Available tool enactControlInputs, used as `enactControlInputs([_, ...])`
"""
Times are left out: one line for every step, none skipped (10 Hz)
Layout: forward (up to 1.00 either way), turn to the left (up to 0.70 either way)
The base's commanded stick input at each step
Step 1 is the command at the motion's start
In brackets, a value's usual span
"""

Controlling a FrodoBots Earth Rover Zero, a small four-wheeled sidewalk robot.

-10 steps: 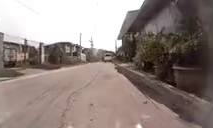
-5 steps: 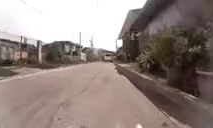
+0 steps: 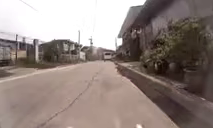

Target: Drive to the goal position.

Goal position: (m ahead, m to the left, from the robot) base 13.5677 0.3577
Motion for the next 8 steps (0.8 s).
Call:
enactControlInputs([1.00,0.00])
enactControlInputs([1.00,0.00])
enactControlInputs([1.00,0.00])
enactControlInputs([1.00,0.00])
enactControlInputs([1.00,0.00])
enactControlInputs([0.79,0.00])
enactControlInputs([0.23,0.00])
enactControlInputs([0.08,0.00])
